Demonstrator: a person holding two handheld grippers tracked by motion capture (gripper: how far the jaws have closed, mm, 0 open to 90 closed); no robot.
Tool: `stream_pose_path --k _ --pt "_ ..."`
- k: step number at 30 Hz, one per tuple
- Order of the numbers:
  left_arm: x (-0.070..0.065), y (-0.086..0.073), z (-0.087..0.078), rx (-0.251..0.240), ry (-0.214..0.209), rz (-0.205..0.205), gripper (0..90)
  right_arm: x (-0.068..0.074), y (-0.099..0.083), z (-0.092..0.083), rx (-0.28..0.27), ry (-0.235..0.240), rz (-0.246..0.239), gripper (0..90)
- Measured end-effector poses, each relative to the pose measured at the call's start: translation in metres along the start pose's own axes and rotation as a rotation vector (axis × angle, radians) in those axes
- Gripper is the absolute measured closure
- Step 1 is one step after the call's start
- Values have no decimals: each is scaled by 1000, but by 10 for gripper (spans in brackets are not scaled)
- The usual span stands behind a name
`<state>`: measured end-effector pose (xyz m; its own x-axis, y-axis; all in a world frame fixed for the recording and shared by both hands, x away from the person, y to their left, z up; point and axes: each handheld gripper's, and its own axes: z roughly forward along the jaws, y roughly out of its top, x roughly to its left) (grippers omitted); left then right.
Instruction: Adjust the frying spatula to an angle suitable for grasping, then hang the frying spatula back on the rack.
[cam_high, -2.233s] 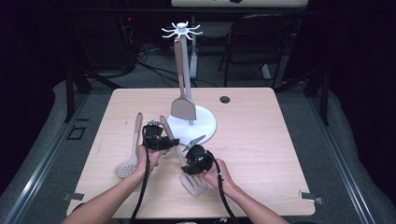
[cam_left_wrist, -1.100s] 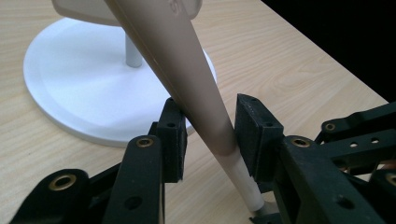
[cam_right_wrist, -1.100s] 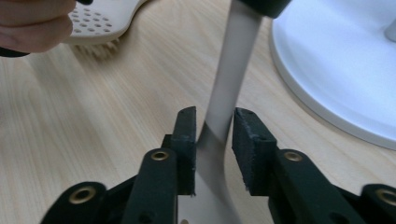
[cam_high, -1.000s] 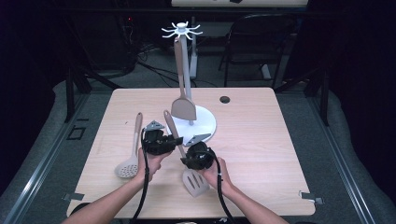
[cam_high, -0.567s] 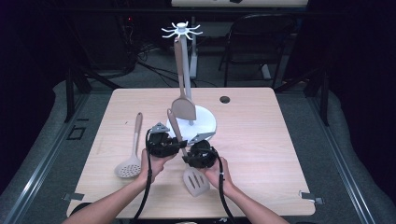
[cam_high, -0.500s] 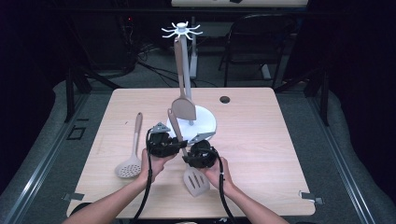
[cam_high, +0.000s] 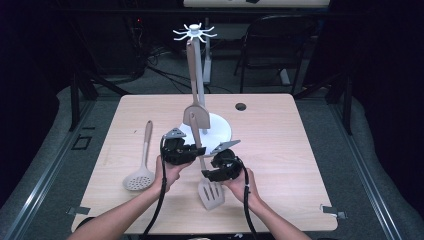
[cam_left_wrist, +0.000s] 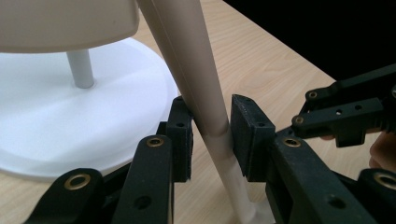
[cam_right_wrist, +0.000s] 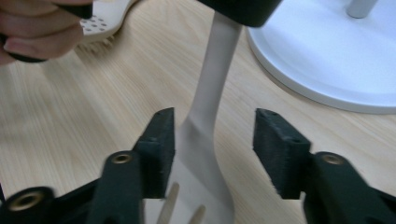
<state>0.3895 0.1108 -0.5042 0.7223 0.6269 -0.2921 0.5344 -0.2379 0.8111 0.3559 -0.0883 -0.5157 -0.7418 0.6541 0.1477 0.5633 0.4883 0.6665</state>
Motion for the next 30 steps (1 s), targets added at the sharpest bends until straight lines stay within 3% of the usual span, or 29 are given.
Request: stream_pose_path --k 3,6,8,14,20,26,30 --pt "1 3 1 5 -13 -2 704 -4 -4 -7 9 -8 0 368" --pt "2 5 2 9 -26 7 708 -12 -9 -12 36 -25 6 221" --pt "2 7 2 12 -39 -1 712 -19 -14 -15 41 -55 5 158" --pt "1 14 3 15 -74 6 725 -40 -24 -24 80 -101 48 48" --pt "-2 22 3 10 -123 17 745 -48 -31 -29 95 -133 21 5" --pt "-5 31 5 9 -166 16 762 -57 -37 -41 99 -163 37 4" --pt "-8 37 4 7 -173 32 768 -61 -38 -42 104 -174 40 9"
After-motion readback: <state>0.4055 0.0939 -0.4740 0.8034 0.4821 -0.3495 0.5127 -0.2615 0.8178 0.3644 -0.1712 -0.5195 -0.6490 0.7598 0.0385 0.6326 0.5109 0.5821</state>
